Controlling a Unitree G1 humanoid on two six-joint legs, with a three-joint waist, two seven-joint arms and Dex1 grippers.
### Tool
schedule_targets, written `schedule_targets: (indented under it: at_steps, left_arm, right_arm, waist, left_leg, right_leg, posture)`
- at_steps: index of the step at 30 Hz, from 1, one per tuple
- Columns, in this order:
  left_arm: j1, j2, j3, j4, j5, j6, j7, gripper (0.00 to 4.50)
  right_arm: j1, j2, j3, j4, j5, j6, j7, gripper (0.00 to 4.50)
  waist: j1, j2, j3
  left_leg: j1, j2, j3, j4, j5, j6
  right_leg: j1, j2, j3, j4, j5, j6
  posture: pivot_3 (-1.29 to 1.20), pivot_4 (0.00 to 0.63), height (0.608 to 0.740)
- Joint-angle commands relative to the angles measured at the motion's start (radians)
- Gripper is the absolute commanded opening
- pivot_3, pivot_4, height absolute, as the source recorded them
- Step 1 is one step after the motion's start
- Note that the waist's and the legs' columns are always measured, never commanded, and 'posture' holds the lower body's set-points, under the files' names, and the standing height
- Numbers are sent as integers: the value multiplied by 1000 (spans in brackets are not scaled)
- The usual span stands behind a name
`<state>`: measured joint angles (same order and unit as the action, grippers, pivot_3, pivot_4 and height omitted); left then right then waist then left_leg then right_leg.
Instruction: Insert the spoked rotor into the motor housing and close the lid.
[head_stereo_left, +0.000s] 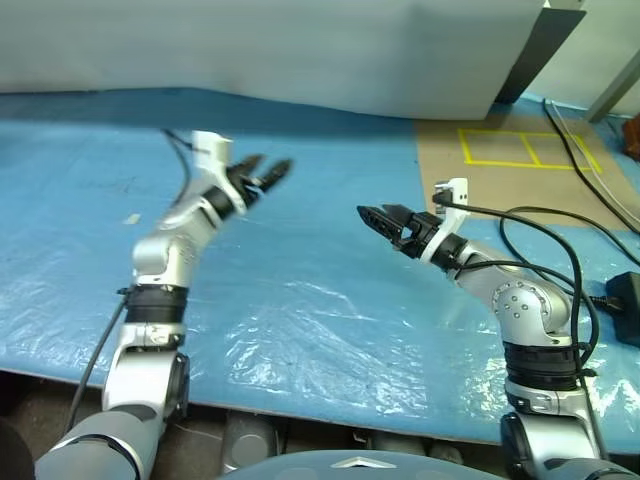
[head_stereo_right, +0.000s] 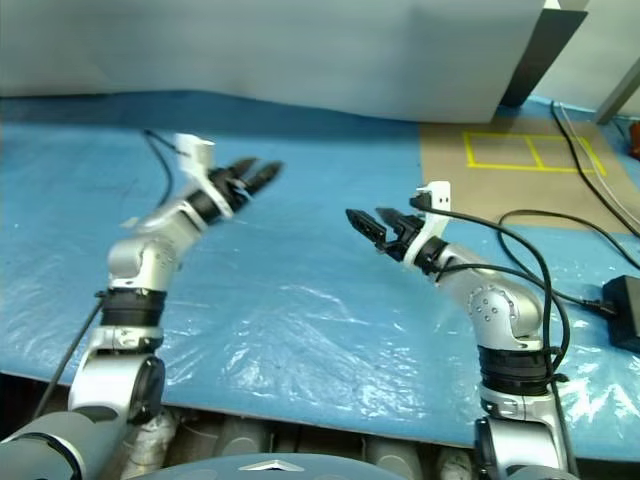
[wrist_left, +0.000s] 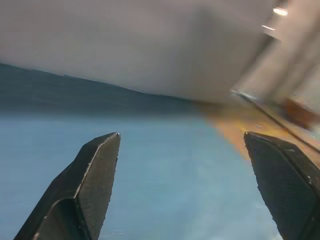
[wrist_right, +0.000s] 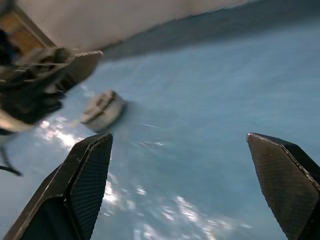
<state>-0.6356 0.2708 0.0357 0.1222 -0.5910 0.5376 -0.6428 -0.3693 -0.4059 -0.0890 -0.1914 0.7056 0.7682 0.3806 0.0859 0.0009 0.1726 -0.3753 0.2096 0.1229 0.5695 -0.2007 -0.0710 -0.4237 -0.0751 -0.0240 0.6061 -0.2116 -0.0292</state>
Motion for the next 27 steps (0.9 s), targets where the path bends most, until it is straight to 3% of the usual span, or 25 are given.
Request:
schedule_targets:
  at_steps: [1,4,10,27]
  left_arm:
    - [22,45,-95,-91,51,-32,-122,4153]
    - [52,88,-186,-58,166,-128,-185,4153]
    - [69,84,-197,-38,214,-165,-204,4153]
    - [52,19,-181,-11,254,-199,-194,4153]
  right_arm:
    - [-2,7,28,-82,-58,-54,-5,4500]
    - [13,7,62,-108,-150,-94,-40,4500]
    - [29,25,108,-99,-304,-146,-111,4500]
    - [11,62,107,-101,-376,-144,-84,4500]
  waist:
    - [-11,1,0]
    - [-19,2,0]
    - [-14,2,0]
    - [-17,2,0]
  left_leg:
    - [1,1,0,-1,0,0]
    - [5,0,1,-3,0,0]
    - [6,-2,0,-2,0,0]
    - [7,-2,1,-1,0,0]
  right_leg:
    - [-1,1,0,1,-1,-1]
    - [0,1,2,1,-1,-1]
    - [0,0,3,0,0,0]
    - [0,0,4,1,0,0]
  posture:
    - [0,150,740]
    - [0,150,740]
    - [0,150,740]
    - [0,150,740]
